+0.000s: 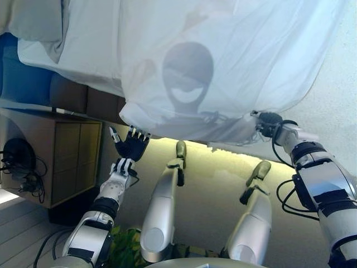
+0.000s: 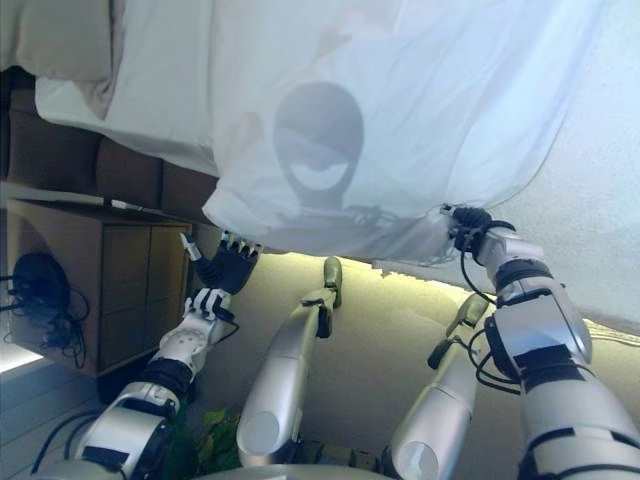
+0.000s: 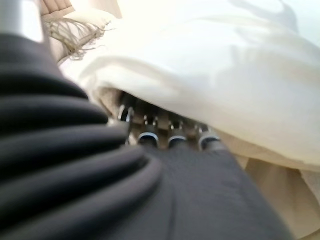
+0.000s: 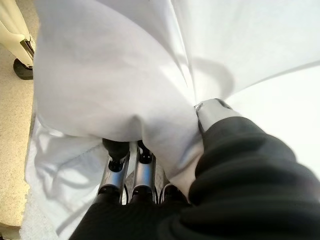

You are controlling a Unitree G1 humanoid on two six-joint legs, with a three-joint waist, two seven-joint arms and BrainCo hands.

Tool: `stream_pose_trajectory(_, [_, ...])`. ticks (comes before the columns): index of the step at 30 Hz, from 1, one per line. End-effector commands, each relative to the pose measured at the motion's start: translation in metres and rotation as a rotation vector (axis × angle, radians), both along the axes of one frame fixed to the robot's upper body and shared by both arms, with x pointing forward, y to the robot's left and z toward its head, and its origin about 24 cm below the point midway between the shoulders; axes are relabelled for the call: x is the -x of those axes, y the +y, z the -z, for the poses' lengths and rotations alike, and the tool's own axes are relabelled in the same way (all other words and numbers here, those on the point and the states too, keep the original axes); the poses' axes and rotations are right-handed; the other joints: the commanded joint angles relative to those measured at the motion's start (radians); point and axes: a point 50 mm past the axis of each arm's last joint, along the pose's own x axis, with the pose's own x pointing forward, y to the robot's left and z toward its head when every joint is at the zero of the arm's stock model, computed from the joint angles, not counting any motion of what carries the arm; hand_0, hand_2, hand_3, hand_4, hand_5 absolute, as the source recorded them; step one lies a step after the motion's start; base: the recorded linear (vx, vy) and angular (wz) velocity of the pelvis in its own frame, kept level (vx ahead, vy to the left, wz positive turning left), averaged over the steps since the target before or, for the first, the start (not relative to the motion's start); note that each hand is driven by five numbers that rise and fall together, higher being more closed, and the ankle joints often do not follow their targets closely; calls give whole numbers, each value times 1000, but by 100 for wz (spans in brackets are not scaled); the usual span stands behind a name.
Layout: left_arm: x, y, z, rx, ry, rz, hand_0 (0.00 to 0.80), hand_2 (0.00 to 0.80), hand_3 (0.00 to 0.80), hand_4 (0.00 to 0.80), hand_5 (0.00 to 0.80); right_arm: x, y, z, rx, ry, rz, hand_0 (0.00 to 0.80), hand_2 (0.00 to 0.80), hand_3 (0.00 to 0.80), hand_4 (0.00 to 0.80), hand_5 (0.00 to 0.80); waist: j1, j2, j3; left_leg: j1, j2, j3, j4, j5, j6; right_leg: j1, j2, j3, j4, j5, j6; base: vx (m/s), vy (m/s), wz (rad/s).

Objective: Make the bed neatly

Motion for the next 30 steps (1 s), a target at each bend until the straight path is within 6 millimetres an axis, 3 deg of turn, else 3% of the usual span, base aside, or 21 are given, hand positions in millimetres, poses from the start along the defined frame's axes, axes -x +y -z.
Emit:
stream_pose_trajectory(1, [-10, 19, -24, 24, -106, -70, 0, 0, 0, 0, 0, -5, 1, -13, 2, -41, -49, 800, 800, 800, 800, 800, 18, 24, 13, 75, -22, -55, -99, 2, -17, -4, -4, 11, 22, 48, -21, 0, 0, 0])
stream_pose_trajectory(8, [-10, 23, -20, 7, -99, -90, 0, 0, 0, 0, 0, 21, -3, 39, 95, 193, -55, 800, 800, 800, 800, 800, 5, 7, 13, 115, -5, -45, -135, 15, -23, 36, 3, 0, -16, 57, -17, 24, 4, -4])
stream_pose_trajectory(11, [-8, 26, -16, -5, -94, -94, 0, 0, 0, 0, 0, 41, -13, 65, 122, 307, -8, 800, 800, 800, 800, 800, -3, -2, 13, 131, -2, -45, -145, 14, -23, 51, 6, 3, -31, 62, -15, 22, -4, -1])
stream_pose_trajectory(16, [-6, 34, -15, -12, -91, -117, 0, 0, 0, 0, 0, 69, -38, 88, 179, 419, 75, 800, 800, 800, 800, 800, -17, -15, 13, 141, 8, -39, -150, 12, -25, 68, 10, 3, -51, 69, -13, 6, -2, 0])
stream_pose_trajectory(21, [-10, 44, -22, -35, -73, -140, 0, 0, 0, 0, 0, 83, -53, 94, 178, 437, 135, 800, 800, 800, 800, 800, -32, -32, 13, 137, 24, -34, -147, 7, -26, 67, 22, 10, -60, 72, -8, 30, -34, -3])
stream_pose_trajectory(30, [-22, 64, -37, -8, 10, -152, 0, 0, 0, 0, 0, 77, -69, 73, 168, 349, 176, 800, 800, 800, 800, 800, -56, -79, 13, 92, 51, -22, -111, -5, -32, 26, 53, 19, -39, 68, -10, 5, -27, -6])
